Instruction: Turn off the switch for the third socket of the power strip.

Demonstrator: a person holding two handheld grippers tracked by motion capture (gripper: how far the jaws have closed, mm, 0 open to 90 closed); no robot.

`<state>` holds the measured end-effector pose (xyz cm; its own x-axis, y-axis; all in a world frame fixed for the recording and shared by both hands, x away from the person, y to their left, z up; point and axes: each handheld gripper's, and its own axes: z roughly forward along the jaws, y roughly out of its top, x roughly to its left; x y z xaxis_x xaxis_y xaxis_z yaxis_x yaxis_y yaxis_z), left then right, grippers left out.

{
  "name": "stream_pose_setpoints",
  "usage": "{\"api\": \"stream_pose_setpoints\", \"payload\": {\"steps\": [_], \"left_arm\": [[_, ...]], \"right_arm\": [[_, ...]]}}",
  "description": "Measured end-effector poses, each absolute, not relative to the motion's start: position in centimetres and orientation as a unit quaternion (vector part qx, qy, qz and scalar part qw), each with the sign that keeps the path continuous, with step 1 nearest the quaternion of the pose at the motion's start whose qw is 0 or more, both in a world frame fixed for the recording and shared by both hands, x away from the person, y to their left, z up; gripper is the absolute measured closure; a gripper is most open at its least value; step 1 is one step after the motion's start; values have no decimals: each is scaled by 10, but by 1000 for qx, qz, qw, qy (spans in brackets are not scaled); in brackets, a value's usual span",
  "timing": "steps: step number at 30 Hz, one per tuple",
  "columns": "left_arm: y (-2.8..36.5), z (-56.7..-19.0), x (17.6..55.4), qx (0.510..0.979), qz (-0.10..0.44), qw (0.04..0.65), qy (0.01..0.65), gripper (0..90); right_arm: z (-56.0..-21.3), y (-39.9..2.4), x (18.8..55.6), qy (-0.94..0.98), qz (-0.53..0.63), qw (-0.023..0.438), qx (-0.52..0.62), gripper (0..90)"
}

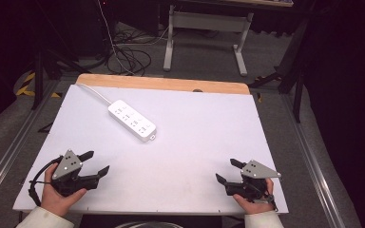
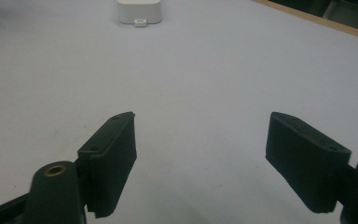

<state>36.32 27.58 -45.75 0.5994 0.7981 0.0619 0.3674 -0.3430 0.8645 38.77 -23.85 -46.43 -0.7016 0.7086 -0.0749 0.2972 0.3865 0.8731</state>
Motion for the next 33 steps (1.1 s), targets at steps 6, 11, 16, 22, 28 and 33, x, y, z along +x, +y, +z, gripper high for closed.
{"api": "stream_pose_setpoints", "payload": {"steps": [6, 11, 16, 22, 28, 33], "left_arm": [[278, -456, 364, 775, 237, 442, 383, 247], [278, -455, 363, 773, 231, 449, 384, 241], [277, -454, 363, 779, 240, 438, 378, 265], [275, -454, 362, 781, 244, 432, 380, 280], [275, -450, 364, 779, 238, 429, 391, 295], [273, -442, 367, 785, 227, 425, 390, 313]], "right_arm": [[-465, -239, 387, 800, 458, 224, 315, 257], [-465, -239, 388, 801, 458, 223, 316, 259], [-465, -238, 388, 801, 456, 223, 316, 260], [-465, -238, 388, 802, 456, 221, 316, 260], [-466, -237, 388, 803, 455, 221, 315, 260], [-467, -235, 389, 805, 454, 219, 314, 259]]}}
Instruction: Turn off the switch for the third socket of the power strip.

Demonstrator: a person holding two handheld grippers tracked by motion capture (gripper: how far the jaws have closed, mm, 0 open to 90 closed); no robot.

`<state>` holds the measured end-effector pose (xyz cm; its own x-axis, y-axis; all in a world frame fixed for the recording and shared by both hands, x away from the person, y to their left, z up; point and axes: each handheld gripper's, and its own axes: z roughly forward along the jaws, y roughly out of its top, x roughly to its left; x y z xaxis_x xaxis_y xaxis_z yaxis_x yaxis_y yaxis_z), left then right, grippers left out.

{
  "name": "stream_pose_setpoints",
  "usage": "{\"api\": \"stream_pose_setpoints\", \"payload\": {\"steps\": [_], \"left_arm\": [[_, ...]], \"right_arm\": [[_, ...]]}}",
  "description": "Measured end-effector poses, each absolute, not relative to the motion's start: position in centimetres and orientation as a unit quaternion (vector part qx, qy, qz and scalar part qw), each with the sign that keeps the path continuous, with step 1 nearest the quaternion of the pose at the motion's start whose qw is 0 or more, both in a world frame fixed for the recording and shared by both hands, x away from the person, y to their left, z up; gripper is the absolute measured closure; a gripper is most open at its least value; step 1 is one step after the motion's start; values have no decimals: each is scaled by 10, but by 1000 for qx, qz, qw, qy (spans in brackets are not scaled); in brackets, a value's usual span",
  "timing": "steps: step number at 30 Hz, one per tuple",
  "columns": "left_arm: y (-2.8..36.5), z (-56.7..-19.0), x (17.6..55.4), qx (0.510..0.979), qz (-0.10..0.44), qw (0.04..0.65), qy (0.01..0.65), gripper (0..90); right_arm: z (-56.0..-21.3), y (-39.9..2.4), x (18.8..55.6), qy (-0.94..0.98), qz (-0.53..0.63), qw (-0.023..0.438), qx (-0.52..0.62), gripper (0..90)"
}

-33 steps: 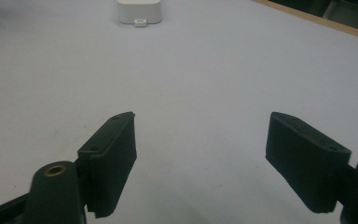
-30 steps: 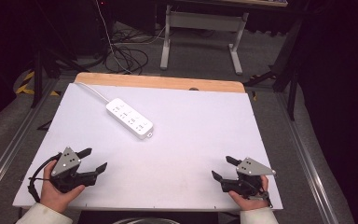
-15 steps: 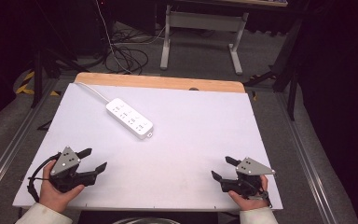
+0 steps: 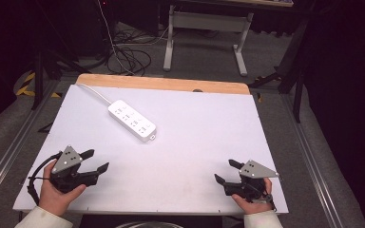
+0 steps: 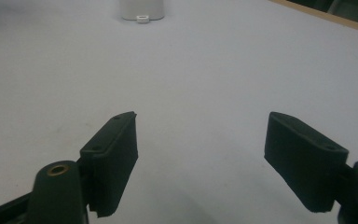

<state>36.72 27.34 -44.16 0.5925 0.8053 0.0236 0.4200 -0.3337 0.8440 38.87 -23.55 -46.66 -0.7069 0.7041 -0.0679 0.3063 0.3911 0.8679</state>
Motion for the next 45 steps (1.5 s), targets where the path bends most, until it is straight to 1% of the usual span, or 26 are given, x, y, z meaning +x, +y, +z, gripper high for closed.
{"api": "stream_pose_setpoints", "payload": {"steps": [6, 18, 40, 45], "left_arm": [[266, -428, 376, 790, 219, 422, 388, 325], [252, -408, 394, 796, 222, 418, 378, 334], [233, -388, 430, 806, 215, 401, 379, 337], [227, -386, 439, 811, 216, 394, 375, 365]], "right_arm": [[-467, -235, 388, 805, 453, 220, 313, 260], [-467, -235, 388, 806, 454, 219, 311, 260], [-467, -236, 388, 806, 456, 218, 309, 259], [-466, -236, 388, 805, 457, 219, 310, 260]]}}
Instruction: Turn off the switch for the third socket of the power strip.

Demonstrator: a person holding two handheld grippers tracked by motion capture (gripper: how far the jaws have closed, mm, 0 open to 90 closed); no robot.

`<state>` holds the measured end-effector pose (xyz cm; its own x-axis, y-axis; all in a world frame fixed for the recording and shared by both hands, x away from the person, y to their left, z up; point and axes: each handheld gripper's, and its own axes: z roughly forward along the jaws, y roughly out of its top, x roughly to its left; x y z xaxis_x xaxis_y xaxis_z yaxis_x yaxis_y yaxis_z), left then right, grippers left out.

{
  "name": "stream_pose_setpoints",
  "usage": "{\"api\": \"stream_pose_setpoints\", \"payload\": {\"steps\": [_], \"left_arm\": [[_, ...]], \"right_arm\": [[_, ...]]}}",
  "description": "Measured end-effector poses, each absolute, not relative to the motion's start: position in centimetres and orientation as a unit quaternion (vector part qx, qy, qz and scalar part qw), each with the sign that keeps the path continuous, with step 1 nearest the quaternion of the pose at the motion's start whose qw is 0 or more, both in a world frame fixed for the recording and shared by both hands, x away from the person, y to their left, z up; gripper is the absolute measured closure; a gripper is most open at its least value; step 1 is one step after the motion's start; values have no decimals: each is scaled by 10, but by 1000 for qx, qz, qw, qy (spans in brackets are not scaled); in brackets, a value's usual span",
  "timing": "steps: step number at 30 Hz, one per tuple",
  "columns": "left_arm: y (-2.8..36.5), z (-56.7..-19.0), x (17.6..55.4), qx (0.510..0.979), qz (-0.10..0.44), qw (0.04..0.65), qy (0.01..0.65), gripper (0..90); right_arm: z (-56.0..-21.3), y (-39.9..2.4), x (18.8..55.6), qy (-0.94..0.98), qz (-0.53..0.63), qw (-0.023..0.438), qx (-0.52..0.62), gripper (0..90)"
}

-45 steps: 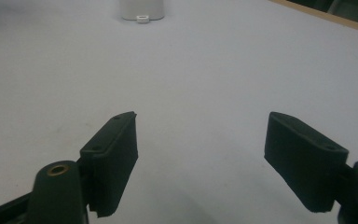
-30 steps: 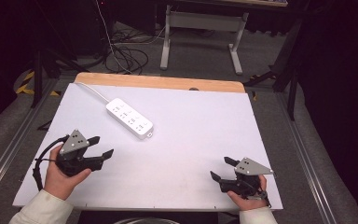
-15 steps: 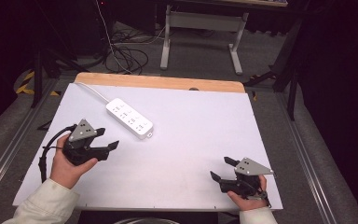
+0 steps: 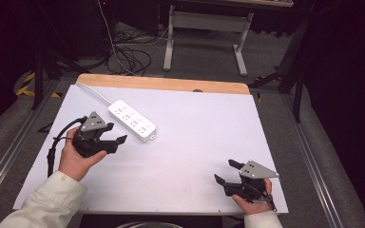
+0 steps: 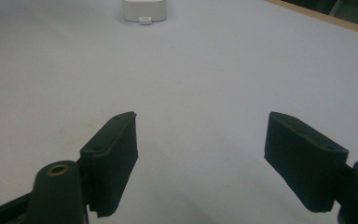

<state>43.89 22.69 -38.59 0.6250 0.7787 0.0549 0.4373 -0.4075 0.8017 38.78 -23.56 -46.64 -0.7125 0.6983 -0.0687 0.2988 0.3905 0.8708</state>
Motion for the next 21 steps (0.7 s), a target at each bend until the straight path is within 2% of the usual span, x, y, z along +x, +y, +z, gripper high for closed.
{"api": "stream_pose_setpoints", "payload": {"steps": [13, 21], "left_arm": [[216, -382, 462, 811, 212, 391, 381, 413], [211, -383, 476, 801, 222, 392, 395, 525]], "right_arm": [[-467, -236, 388, 805, 459, 215, 308, 260], [-467, -236, 388, 807, 461, 211, 304, 262]]}}
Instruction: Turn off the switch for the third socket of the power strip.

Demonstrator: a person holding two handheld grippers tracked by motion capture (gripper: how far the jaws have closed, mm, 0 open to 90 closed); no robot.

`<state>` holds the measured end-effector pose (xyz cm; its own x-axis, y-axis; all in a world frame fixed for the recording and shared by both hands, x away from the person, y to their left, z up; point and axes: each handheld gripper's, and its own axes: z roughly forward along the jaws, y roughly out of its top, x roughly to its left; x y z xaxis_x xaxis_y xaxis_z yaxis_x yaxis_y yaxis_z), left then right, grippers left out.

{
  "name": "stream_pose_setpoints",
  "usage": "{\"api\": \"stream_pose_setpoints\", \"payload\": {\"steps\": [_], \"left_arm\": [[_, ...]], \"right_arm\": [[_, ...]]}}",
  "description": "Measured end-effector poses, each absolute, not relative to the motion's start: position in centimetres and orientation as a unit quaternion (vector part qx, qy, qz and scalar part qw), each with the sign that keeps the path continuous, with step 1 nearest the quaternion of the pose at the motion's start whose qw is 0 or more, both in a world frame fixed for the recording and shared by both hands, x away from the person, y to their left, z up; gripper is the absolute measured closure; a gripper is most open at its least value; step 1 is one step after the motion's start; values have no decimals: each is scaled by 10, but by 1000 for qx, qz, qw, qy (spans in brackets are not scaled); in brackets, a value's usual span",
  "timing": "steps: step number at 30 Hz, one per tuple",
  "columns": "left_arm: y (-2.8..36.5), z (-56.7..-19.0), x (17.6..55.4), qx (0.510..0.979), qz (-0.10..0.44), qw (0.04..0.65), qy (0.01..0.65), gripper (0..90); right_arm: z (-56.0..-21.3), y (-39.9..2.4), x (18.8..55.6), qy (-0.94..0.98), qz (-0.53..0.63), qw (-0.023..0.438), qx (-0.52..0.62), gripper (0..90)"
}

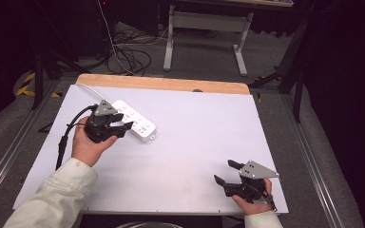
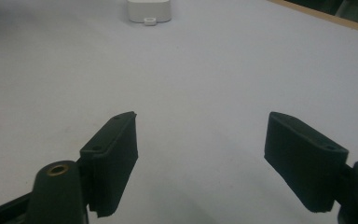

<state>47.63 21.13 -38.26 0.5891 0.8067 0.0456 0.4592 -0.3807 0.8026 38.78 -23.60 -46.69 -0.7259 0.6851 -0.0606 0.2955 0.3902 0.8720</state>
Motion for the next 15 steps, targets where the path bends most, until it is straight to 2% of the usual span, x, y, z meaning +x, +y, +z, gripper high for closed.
{"api": "stream_pose_setpoints", "payload": {"steps": [4, 7, 15], "left_arm": [[211, -386, 488, 798, 199, 397, 408, 545], [212, -389, 495, 794, 191, 400, 416, 650], [214, -402, 515, 772, 185, 416, 443, 742]], "right_arm": [[-467, -236, 388, 808, 461, 210, 302, 266], [-467, -236, 388, 807, 462, 209, 302, 266], [-467, -237, 388, 807, 463, 210, 300, 265]]}}
